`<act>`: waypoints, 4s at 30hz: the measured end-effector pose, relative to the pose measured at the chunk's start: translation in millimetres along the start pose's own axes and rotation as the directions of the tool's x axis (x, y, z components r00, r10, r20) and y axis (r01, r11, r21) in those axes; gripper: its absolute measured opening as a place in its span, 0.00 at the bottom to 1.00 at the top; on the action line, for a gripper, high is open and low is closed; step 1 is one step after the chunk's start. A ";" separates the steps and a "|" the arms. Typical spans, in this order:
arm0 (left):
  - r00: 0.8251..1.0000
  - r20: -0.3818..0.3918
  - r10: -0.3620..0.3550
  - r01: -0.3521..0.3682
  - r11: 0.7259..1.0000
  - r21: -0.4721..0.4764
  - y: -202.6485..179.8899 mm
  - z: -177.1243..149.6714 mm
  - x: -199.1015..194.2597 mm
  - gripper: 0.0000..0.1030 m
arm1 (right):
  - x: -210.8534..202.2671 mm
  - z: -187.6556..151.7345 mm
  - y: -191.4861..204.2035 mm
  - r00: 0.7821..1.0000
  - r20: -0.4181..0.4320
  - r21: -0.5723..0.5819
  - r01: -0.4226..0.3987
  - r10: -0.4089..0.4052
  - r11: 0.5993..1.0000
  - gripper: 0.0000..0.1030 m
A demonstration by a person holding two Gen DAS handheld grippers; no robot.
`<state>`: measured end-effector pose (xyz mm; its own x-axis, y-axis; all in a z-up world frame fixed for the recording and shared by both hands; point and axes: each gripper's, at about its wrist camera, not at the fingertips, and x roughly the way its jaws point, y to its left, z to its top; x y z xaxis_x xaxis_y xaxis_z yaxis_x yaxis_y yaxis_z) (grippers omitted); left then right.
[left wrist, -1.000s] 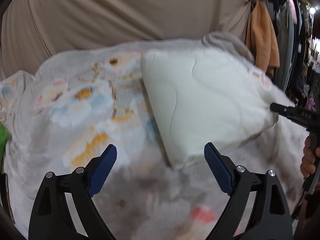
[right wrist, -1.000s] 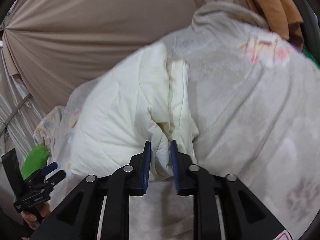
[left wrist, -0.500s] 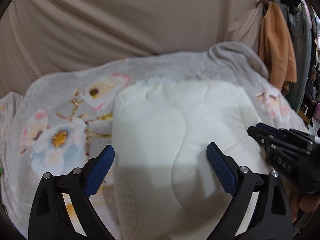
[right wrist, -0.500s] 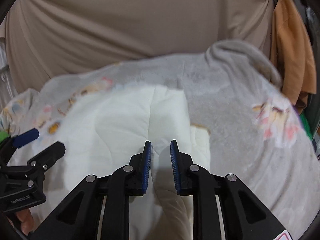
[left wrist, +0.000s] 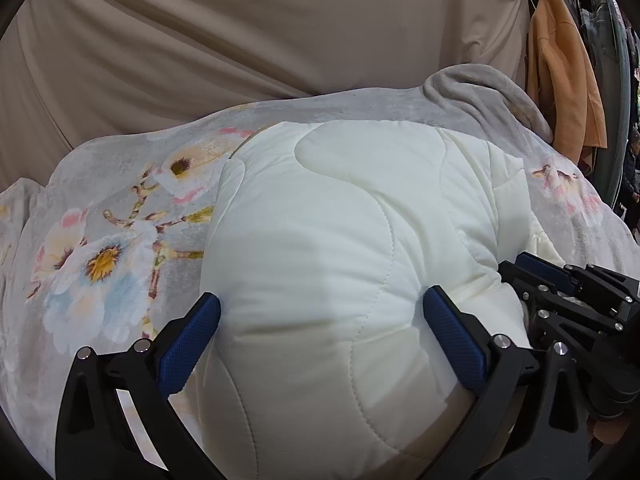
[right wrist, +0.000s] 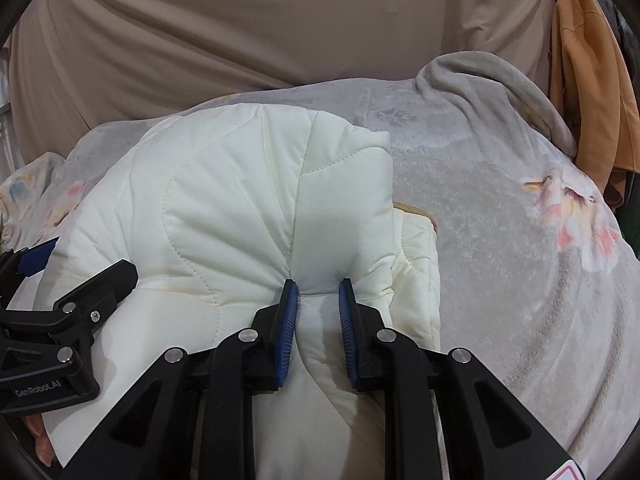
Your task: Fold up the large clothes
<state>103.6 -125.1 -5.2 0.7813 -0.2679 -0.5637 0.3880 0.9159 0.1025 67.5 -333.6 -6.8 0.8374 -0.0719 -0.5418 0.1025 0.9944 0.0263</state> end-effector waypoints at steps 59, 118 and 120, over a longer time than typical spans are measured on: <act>0.816 0.492 -0.304 0.313 0.947 0.067 208.6 105.8 -201.5 0.66 | -155.9 159.7 101.4 0.756 0.416 -0.049 -0.537 0.506 0.842 0.35; 0.979 -0.051 0.196 -0.203 0.963 -0.177 250.5 -22.8 19.2 0.95 | 101.2 39.1 216.0 0.961 -0.077 -0.131 -0.276 0.267 0.952 0.00; 0.982 -0.044 0.183 -0.188 0.961 -0.202 251.7 -18.4 3.2 0.92 | 90.4 41.1 211.8 0.958 -0.045 -0.117 -0.286 0.282 0.951 0.00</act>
<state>194.7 110.0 3.8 0.8170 -0.0823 -0.5707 0.1271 0.9911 0.0390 187.0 -132.6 -15.6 0.8073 0.2153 -0.5495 -0.2047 0.9754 0.0814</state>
